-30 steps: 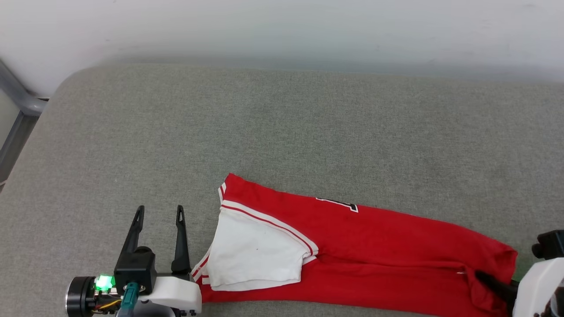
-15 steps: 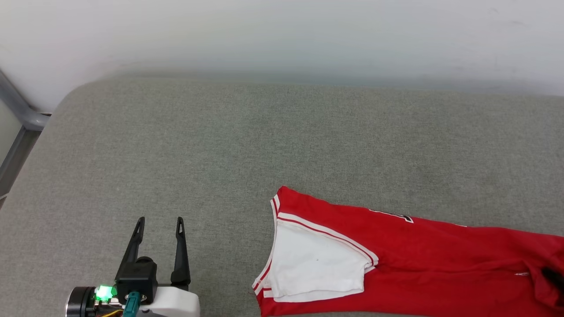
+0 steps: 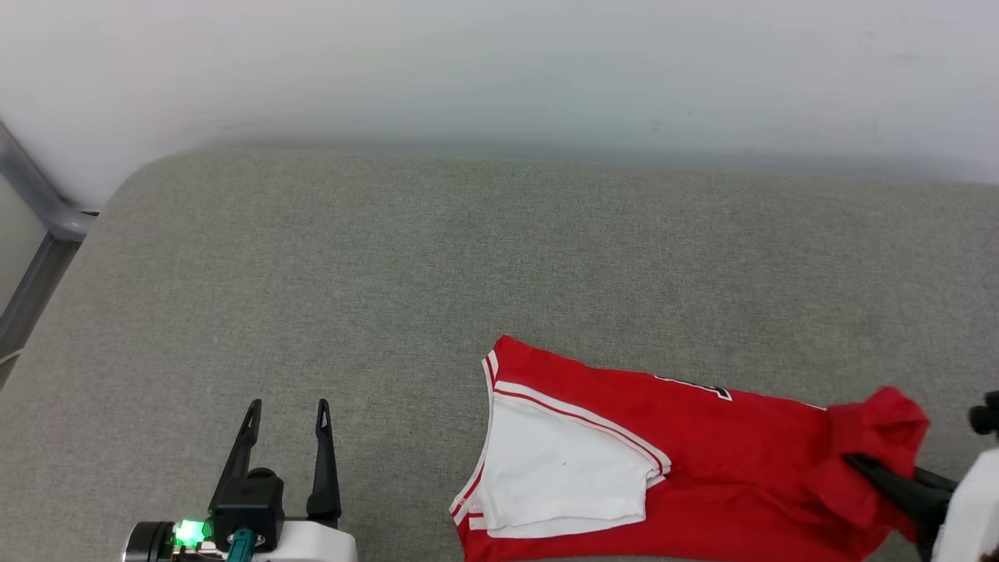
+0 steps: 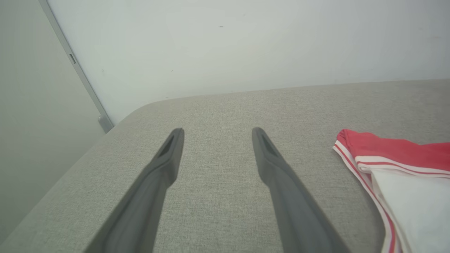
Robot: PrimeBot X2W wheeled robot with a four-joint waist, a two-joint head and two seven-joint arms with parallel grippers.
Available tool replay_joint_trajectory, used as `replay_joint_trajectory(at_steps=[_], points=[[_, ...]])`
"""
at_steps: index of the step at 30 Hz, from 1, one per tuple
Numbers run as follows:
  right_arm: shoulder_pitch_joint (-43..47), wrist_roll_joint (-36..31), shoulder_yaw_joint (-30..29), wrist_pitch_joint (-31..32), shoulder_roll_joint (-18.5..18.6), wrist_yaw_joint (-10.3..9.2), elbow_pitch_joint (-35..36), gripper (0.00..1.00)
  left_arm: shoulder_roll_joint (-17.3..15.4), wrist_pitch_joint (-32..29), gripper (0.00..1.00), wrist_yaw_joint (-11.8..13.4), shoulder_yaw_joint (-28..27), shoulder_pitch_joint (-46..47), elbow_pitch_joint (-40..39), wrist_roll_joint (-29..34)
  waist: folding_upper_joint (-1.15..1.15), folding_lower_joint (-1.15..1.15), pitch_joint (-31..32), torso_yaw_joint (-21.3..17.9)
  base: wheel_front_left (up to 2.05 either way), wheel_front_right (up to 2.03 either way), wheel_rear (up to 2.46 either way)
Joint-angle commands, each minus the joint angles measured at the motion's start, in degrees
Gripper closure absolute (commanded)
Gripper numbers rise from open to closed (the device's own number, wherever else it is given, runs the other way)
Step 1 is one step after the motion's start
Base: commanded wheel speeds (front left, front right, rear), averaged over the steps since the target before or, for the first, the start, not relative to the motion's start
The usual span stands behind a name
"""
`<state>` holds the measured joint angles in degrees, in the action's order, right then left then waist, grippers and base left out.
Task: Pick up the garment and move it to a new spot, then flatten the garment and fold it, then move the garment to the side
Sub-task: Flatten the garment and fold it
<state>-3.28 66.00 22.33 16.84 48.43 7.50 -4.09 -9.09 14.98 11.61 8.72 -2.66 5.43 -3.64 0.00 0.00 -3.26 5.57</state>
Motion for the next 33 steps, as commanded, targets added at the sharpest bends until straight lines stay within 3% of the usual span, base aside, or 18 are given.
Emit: replay_joint_trajectory(at_steps=[1, 7, 16, 26, 33], points=[[-1.05, -1.15, 0.62, 0.82, -1.43, -0.03, 1.63, 1.00, 0.12, 0.28, 0.00, -0.13, -0.17, 0.05, 0.05, 0.42, 0.00, 0.00, -0.26, 0.24, 0.00, 0.00, 0.00], [-7.93, -7.97, 5.06, 5.58, -7.19, -0.03, 4.21, 1.00, 1.05, 0.28, 0.00, -0.74, 0.11, 1.43, 0.12, 1.06, 0.00, 0.00, -1.68, 1.22, 0.00, 0.00, 0.00], [-21.56, -16.36, 16.28, 10.97, -16.00, -0.03, 0.29, 1.00, 2.15, 0.28, 0.00, -1.54, 1.11, 3.78, 0.62, 2.01, 0.00, 0.00, -4.16, 3.08, 0.00, 0.00, 0.00], [-33.72, -20.17, 26.79, 11.08, -24.98, -0.03, -11.80, 1.00, 3.42, 0.28, 0.00, -2.31, 1.70, 6.03, 1.16, 2.03, 0.00, 0.00, -7.24, 5.55, 0.00, 0.00, 0.00], [-35.57, -21.30, 31.33, 10.23, -28.40, -0.05, -23.91, 1.00, 4.07, 0.28, 0.00, -2.41, 1.99, 6.99, 1.65, 1.97, 0.00, 0.00, -8.40, 6.47, 0.00, 0.00, 0.00]])
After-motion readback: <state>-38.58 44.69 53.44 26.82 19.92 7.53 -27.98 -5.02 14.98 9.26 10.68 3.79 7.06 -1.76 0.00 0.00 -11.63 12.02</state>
